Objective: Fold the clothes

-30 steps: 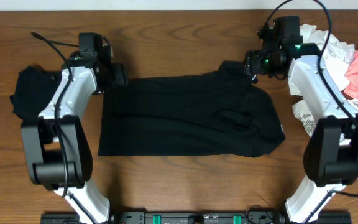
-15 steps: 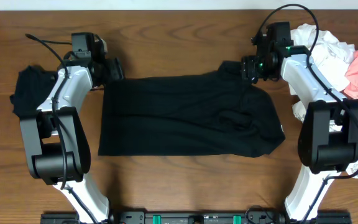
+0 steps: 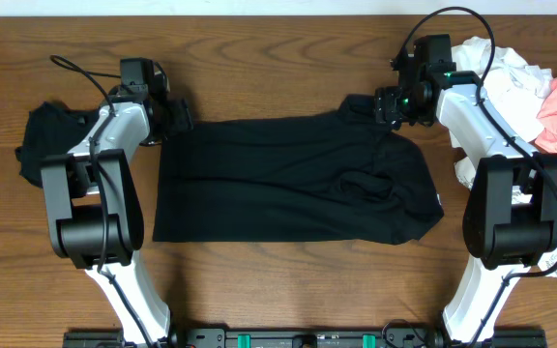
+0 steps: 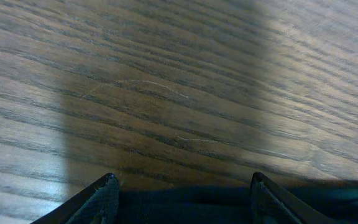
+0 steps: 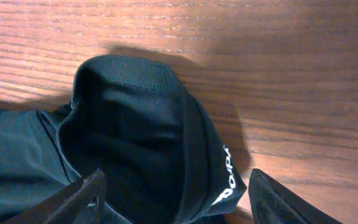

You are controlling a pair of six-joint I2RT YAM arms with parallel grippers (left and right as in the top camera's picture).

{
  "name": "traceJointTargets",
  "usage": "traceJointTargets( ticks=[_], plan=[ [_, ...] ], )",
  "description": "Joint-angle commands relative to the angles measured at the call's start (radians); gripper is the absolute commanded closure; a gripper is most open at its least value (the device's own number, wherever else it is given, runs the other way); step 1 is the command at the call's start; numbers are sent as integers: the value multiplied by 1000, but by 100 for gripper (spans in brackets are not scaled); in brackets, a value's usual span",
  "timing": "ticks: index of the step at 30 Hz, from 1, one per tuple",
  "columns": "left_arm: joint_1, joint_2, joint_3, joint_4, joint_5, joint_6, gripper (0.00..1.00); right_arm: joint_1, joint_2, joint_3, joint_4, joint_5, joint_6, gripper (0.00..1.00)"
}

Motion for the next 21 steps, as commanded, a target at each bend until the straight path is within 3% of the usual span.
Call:
traceJointTargets(
  ticks=[1,12,21],
  plan=[
    [2,6,18,-2,-32,18,32,-6,5,-6,-1,-4,-16,28],
    [1,11,18,-11,-23,14,33,-6,5,-6,-1,-4,-16,31],
    [1,11,18,-23,-23,14,57,-4,39,-7,1,-5,-15,40]
  ],
)
